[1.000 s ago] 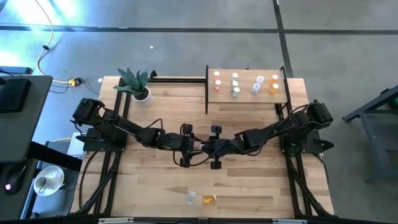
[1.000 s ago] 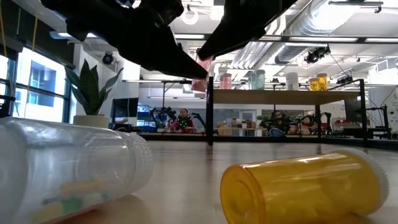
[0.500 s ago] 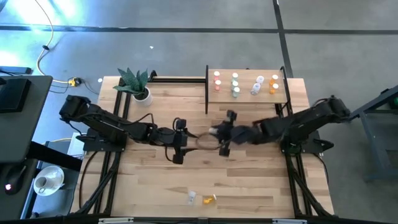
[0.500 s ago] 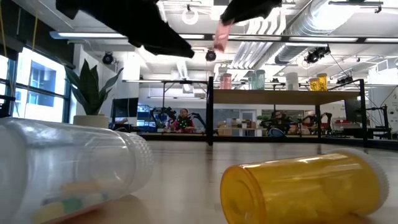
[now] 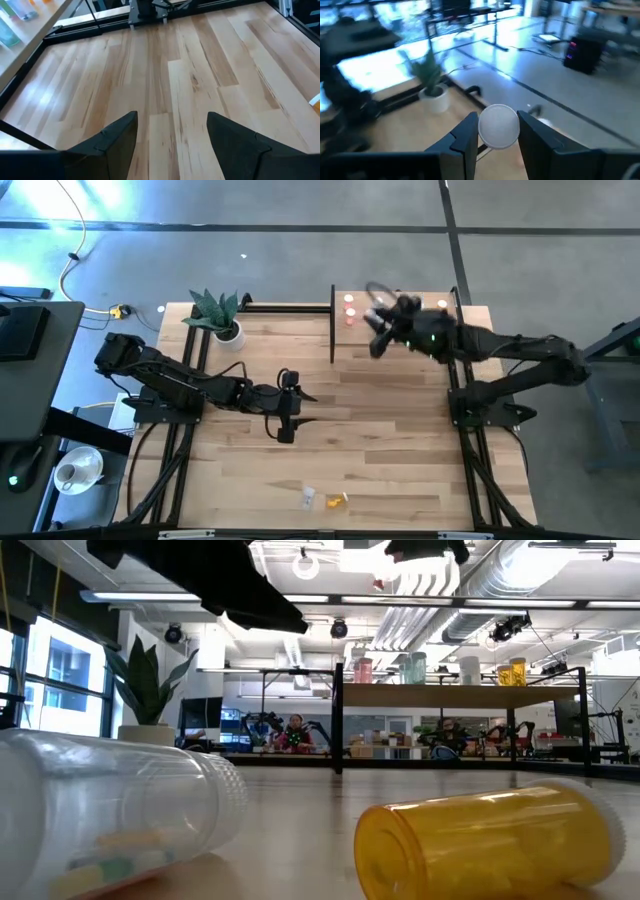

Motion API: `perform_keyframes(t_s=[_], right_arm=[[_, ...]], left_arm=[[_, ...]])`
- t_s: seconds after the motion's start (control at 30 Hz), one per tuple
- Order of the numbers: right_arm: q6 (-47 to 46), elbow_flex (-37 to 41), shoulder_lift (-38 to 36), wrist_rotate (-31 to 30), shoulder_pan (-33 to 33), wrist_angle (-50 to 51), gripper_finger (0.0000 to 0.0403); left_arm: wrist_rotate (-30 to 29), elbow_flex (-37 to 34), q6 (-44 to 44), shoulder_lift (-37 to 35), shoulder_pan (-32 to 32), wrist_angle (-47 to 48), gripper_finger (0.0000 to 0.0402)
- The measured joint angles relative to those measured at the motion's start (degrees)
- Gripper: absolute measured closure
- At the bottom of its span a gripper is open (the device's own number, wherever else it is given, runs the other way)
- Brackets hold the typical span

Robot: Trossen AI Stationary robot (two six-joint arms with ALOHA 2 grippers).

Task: Pick and place medicine bottles onto shelf by color
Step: Put the red pill bottle on the shelf aligned with the other red pill bottles

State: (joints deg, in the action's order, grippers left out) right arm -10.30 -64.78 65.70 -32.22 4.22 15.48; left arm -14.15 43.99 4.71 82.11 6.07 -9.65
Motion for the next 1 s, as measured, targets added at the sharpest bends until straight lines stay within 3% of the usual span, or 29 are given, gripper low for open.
perform_keyframes(t_s=[0.33, 0.67, 1.0], right_arm=[[-7.79, -0.06, 1.42, 16.74, 14.64, 1.56, 0.0297], [-8.67, -4.06, 2.94, 17.5, 15.15, 7.47, 0.0297], [-7.7, -11.71, 11.44, 17.49, 13.85, 19.45, 0.0297]], left_arm=[[0.0, 0.0, 0.0, 0.02, 0.0, 0.01, 0.0172], [-0.04, 0.0, 0.01, 0.07, -0.04, -0.4, 0.0172], [-0.02, 0.0, 0.0, 0.07, -0.04, -0.41, 0.0172]])
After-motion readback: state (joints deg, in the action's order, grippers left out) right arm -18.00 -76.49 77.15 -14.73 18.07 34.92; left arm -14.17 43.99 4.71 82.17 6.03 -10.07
